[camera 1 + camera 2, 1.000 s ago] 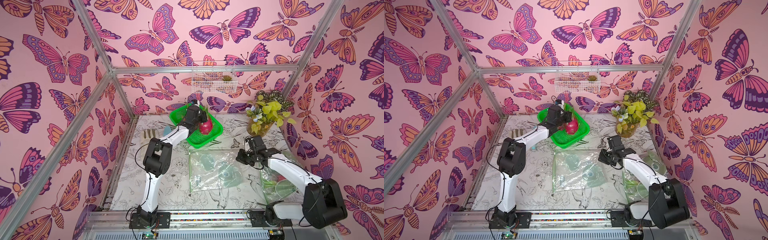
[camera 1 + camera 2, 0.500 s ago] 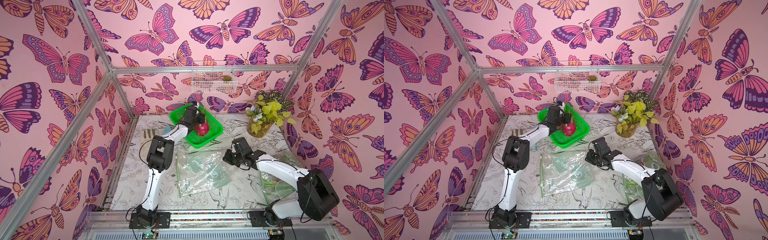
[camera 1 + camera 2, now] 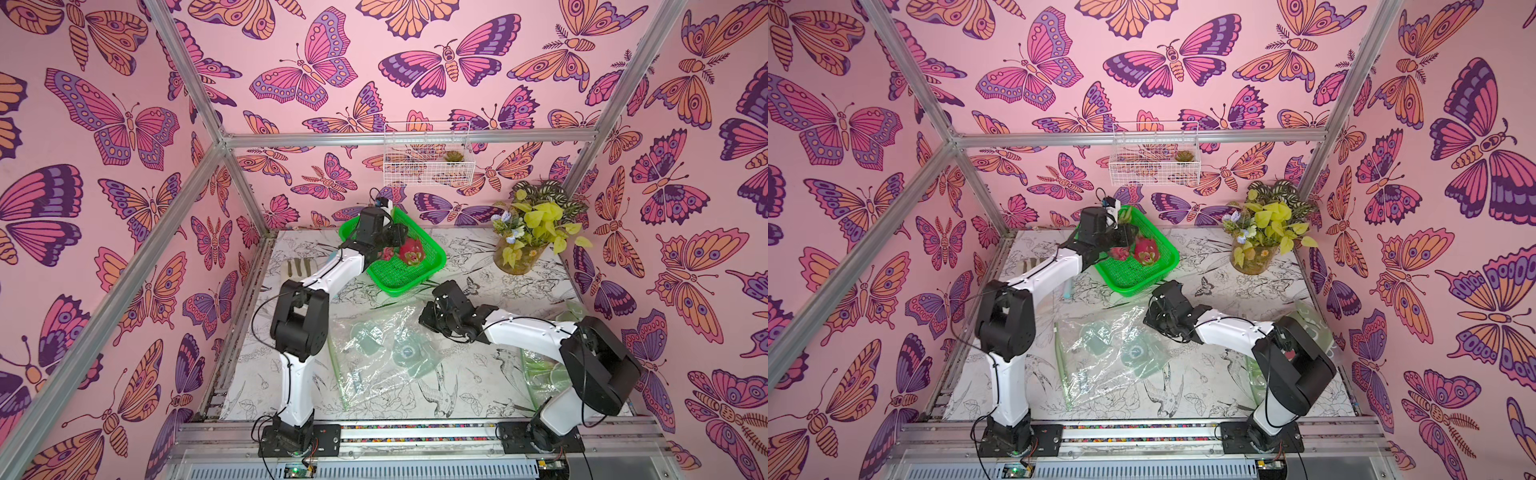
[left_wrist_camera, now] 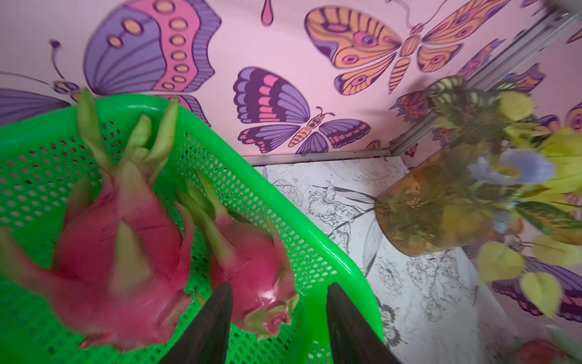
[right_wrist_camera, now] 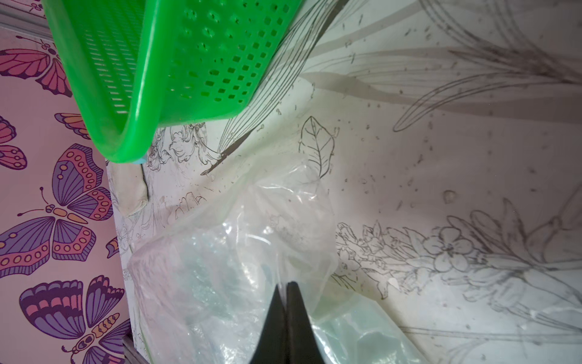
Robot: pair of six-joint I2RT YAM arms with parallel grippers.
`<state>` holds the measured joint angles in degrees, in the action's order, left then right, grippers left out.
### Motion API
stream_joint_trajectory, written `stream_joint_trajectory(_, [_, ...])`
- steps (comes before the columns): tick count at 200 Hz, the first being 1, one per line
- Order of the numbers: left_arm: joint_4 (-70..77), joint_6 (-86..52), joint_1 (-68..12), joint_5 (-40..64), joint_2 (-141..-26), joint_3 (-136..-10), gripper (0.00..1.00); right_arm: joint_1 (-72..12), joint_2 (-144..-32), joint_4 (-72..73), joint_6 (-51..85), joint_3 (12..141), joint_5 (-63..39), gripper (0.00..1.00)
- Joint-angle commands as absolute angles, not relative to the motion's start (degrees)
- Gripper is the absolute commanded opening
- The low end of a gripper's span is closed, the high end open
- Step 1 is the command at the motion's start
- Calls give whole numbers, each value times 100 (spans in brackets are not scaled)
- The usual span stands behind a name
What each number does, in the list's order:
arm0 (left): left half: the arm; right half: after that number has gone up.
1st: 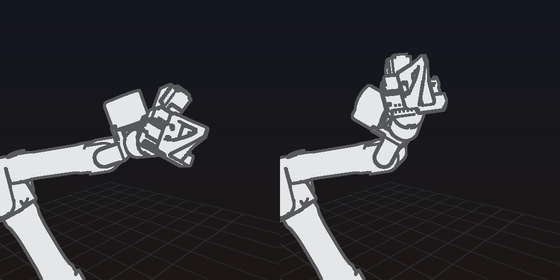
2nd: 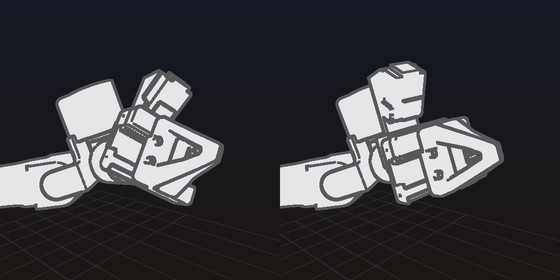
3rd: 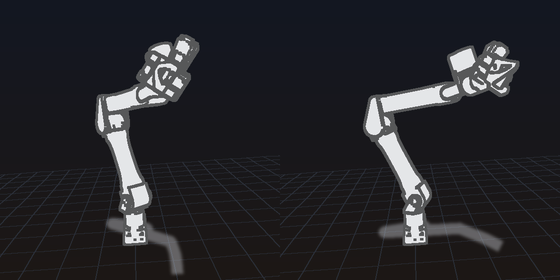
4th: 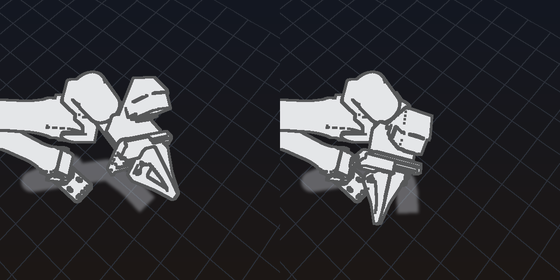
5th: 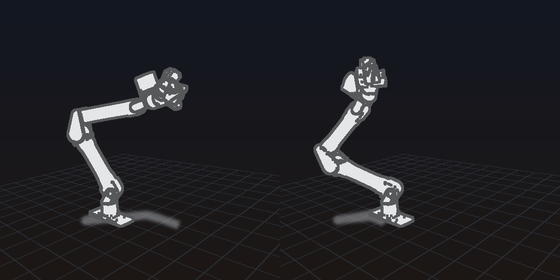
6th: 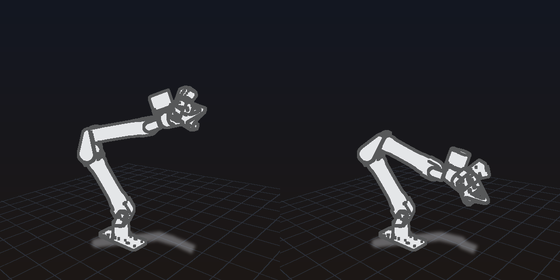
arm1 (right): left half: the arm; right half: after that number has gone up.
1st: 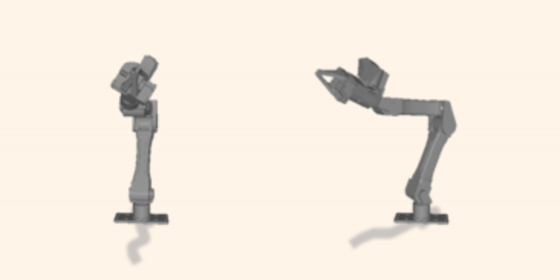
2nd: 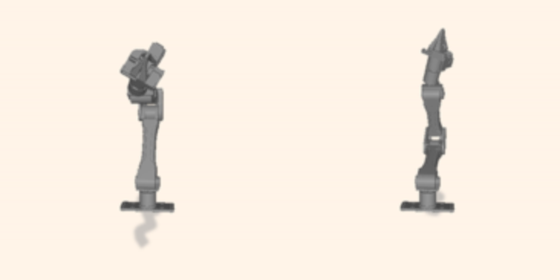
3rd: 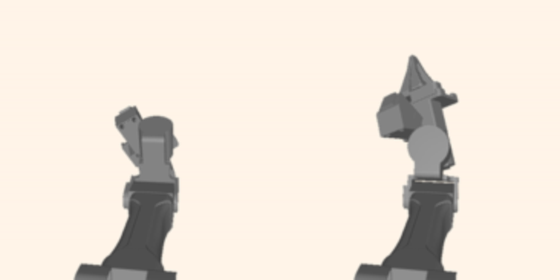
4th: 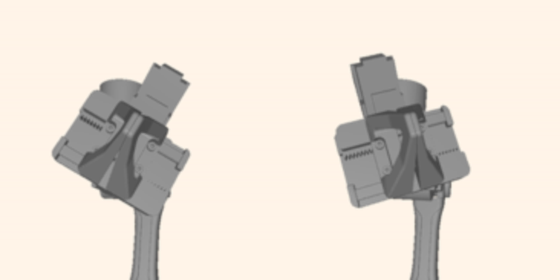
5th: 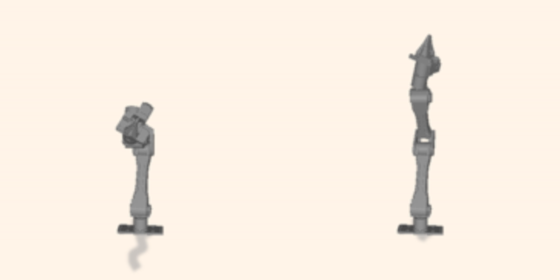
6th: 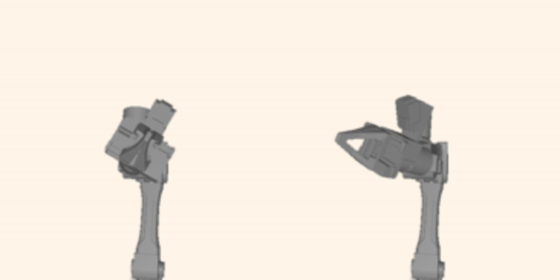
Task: Open the zip-top bag and take out the dragon fruit
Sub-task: Place the dragon fruit in the basket, then place the zipper food storage bag at the center of the board.
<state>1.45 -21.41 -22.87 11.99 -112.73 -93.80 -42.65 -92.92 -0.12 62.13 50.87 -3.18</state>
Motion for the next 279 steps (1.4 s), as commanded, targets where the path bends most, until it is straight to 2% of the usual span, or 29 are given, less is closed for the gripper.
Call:
stream_joint_trajectory(1, [88,-2047,-2241,1338,-10349,-8854,51,-4435,-9381,396,6547,5251,51,0])
stream_joint_trajectory(41, [-627,-2339,-2242,1371,-8875,-7556,50,-4474,-9519,862,6974,5193,286,0])
stream_joint_trajectory(88, [-1364,-2794,-2250,1565,-7713,-6129,50,-4476,-9335,1134,7198,4935,444,0])
stream_joint_trajectory(119, [-1594,-2818,-2251,1396,-7075,-5640,50,-4469,-9173,727,6700,5087,-96,38])
stream_joint_trajectory(133, [-1667,-2819,-2257,1429,-6933,-5590,50,-4459,-8840,-61,6260,5212,-57,49])
stream_joint_trajectory(149, [-1675,-2787,-2288,1581,-6840,-5594,50,-4378,-8370,-899,5719,5232,89,53])
stream_joint_trajectory(166, [-1713,-2726,-2393,1609,-6778,-5632,50,-4252,-7681,-1657,5308,5151,380,55])
stream_joint_trajectory(205, [-1712,-2558,-2575,1445,-6937,-5817,50,-4066,-6415,-3782,4585,5440,1821,56])
stream_joint_trajectory(237, [-1645,-2575,-2693,1418,-7183,-6042,49,-4043,-6437,-5587,4454,6061,3104,58])
stream_joint_trajectory(249, [-1562,-2587,-2707,1418,-7233,-6064,49,-4036,-6513,-5989,4521,6114,3469,63])
stream_joint_trajectory(279, [-1495,-2589,-2759,1518,-7600,-6119,49,-4043,-6607,-6599,4825,5983,3852,69])
